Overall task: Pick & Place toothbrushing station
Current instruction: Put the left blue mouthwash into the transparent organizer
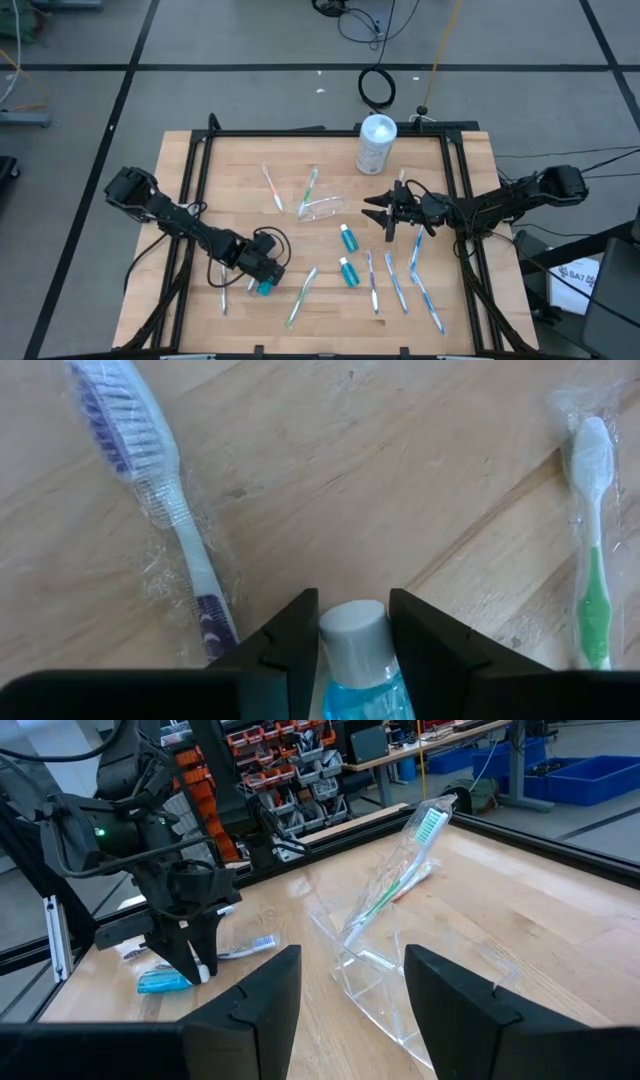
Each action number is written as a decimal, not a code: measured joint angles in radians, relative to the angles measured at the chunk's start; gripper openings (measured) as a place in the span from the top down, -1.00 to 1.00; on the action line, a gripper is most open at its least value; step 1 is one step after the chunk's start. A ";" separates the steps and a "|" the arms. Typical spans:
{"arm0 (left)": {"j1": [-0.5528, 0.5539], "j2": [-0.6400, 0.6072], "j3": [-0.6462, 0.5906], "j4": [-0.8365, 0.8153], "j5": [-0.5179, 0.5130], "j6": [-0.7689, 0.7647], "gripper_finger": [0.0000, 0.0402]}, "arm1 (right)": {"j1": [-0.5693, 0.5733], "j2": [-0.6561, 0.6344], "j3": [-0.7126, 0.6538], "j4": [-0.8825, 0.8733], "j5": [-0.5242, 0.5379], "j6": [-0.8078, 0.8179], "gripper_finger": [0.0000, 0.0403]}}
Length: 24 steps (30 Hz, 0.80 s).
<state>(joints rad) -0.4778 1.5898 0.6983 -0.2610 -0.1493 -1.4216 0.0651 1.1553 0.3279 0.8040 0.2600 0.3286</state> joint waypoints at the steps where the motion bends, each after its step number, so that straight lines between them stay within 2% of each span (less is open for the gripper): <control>1: 0.000 0.000 0.000 0.008 0.000 0.011 0.39 | 0.000 0.000 0.000 0.000 0.000 0.000 0.15; 9: 0.000 0.006 0.041 0.049 -0.001 0.107 0.39 | 0.000 0.000 0.000 0.000 0.000 0.000 0.15; 19: 0.039 0.003 0.152 0.050 -0.085 0.288 0.39 | 0.000 0.000 0.000 0.000 0.000 0.000 0.15; 24: 0.059 0.002 0.163 0.044 -0.091 0.320 0.39 | 0.000 0.000 0.000 0.000 0.000 0.000 0.15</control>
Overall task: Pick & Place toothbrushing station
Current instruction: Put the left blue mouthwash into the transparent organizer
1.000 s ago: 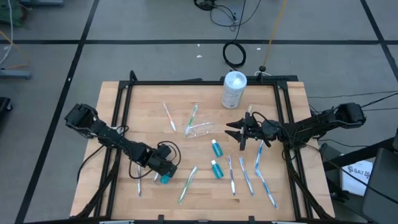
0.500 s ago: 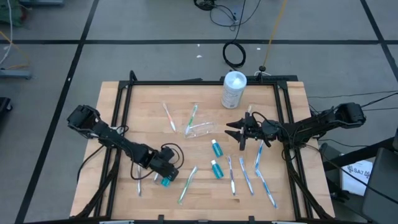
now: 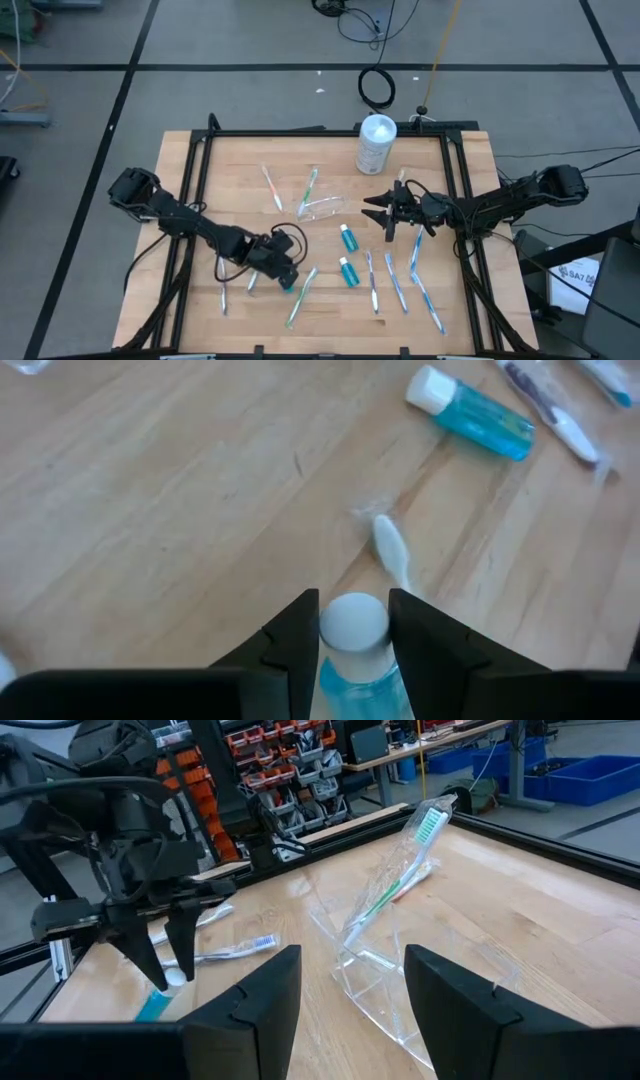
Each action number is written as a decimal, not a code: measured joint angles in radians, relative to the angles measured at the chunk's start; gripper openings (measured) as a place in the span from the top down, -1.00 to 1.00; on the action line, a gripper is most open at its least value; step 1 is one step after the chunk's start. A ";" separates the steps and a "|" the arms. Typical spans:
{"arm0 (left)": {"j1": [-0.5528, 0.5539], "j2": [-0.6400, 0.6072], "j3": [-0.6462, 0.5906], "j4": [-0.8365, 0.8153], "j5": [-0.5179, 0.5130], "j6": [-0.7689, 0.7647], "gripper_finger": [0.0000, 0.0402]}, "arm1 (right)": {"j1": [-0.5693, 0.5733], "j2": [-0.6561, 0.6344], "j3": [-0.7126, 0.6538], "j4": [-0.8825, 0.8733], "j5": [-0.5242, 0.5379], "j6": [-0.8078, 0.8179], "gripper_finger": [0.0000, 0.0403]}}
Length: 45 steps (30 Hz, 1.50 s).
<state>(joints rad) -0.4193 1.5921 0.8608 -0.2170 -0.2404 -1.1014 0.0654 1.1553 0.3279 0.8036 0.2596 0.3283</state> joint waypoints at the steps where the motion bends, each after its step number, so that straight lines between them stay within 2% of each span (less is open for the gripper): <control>1: 0.002 0.000 0.000 -0.007 -0.001 0.000 0.39 | 0.000 0.000 0.000 0.000 0.000 0.000 0.15; 23: -0.005 -0.002 0.000 -0.016 -0.050 0.000 0.39 | 0.000 0.000 0.000 0.000 0.000 0.000 0.15; 34: 0.038 -0.003 0.001 0.082 -0.052 0.109 0.39 | 0.000 0.000 0.000 0.000 0.000 0.000 0.15; 45: 0.061 -0.003 0.001 0.081 -0.052 0.131 0.39 | 0.000 0.000 0.000 0.000 0.000 0.000 0.15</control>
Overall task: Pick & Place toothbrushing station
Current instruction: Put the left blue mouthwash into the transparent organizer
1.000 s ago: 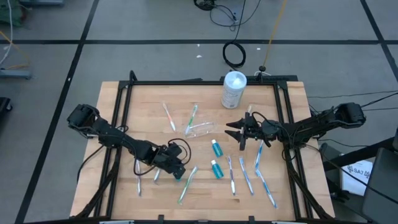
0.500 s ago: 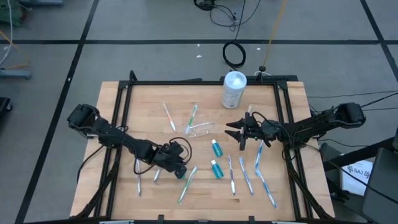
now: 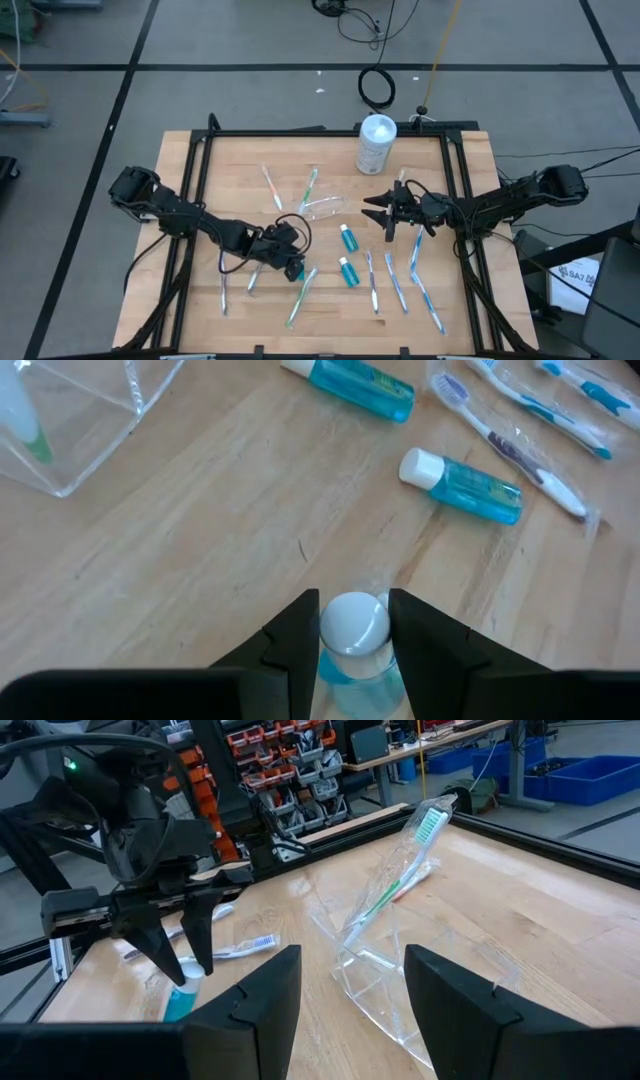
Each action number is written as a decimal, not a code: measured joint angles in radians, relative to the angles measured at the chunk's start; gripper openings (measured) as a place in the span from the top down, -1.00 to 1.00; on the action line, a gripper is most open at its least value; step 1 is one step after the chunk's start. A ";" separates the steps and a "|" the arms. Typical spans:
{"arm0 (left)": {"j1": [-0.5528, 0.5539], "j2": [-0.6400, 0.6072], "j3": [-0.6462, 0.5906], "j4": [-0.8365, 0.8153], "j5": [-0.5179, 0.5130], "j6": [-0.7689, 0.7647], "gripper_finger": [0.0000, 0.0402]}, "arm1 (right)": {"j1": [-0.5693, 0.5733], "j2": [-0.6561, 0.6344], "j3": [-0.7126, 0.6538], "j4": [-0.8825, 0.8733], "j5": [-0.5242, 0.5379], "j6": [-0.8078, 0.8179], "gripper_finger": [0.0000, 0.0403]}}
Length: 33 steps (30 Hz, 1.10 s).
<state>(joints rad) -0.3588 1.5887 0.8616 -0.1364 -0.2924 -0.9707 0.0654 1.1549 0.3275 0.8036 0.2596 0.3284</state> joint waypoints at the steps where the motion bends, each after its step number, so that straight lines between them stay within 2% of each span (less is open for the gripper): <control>1: 0.000 0.000 0.000 0.000 0.000 0.000 0.39 | 0.000 0.000 0.000 0.000 0.000 0.000 0.15; 27: 0.032 0.000 0.000 0.048 0.003 0.072 0.40 | 0.000 0.000 0.000 0.000 0.000 0.000 0.15; 33: 0.051 0.000 0.000 0.056 0.004 0.094 0.51 | 0.000 0.000 0.000 0.000 0.000 0.000 0.15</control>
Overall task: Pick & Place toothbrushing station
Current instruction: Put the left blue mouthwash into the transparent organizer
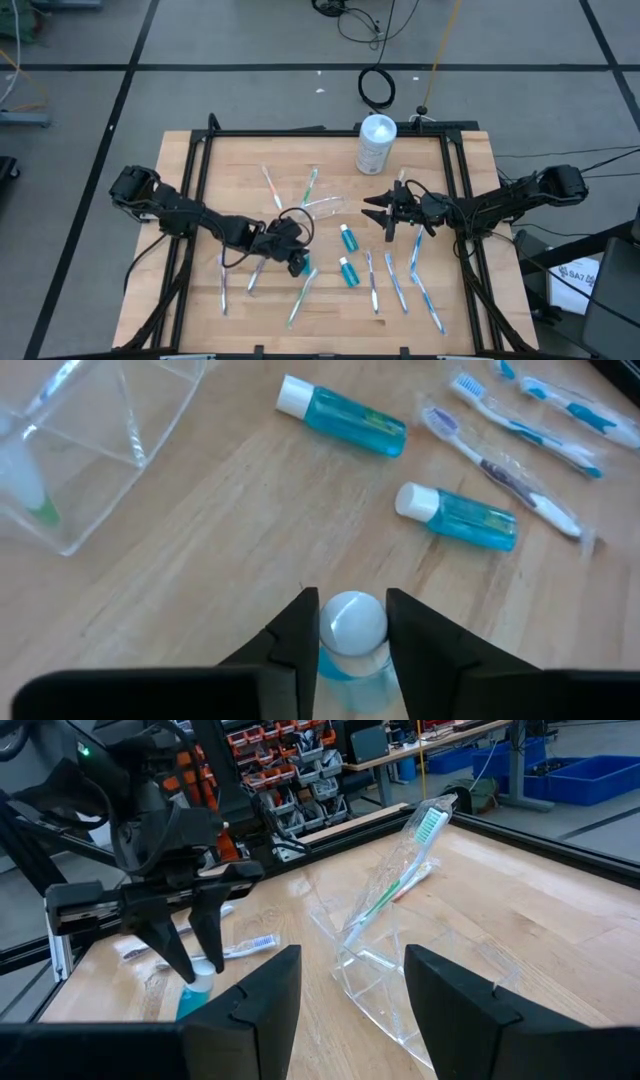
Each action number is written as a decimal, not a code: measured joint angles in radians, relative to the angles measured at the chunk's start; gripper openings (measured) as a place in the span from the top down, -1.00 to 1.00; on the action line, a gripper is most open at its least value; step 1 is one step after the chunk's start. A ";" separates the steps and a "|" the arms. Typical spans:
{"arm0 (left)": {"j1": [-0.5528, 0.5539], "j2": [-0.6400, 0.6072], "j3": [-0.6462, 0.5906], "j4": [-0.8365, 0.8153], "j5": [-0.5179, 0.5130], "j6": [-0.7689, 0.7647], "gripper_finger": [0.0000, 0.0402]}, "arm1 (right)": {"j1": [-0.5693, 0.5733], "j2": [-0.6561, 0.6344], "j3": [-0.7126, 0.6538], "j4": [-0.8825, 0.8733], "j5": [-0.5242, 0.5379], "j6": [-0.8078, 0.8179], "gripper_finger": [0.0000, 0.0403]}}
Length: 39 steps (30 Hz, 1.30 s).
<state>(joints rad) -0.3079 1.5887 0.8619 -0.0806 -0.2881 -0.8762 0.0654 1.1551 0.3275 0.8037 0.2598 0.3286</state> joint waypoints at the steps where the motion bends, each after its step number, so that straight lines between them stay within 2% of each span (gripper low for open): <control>1: 0.003 0.000 0.000 0.008 0.000 0.007 0.52 | 0.000 0.000 0.000 0.000 0.000 0.000 0.15; 9: 0.047 0.000 0.000 0.103 0.029 0.078 0.45 | 0.000 0.000 0.000 0.000 0.000 0.000 0.15; 17: 0.142 0.000 0.005 0.240 0.047 0.217 0.50 | 0.000 0.000 0.000 0.000 0.000 -0.004 0.15; 23: 0.188 0.000 0.130 0.147 0.067 0.363 0.49 | 0.000 0.000 0.000 0.000 0.000 -0.017 0.15; 26: 0.196 0.000 0.223 0.026 -0.006 0.435 0.49 | 0.000 0.000 0.000 0.000 0.000 -0.034 0.15; 30: 0.196 0.000 0.322 -0.098 -0.169 0.486 0.49 | 0.000 0.000 0.000 0.000 0.000 -0.034 0.15; 39: 0.197 0.000 0.340 -0.111 -0.379 0.536 0.48 | 0.000 0.000 0.000 0.000 0.000 -0.034 0.15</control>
<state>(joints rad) -0.1104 1.5890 1.2015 -0.1921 -0.6671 -0.3405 0.0650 1.1549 0.3275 0.8040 0.2600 0.2943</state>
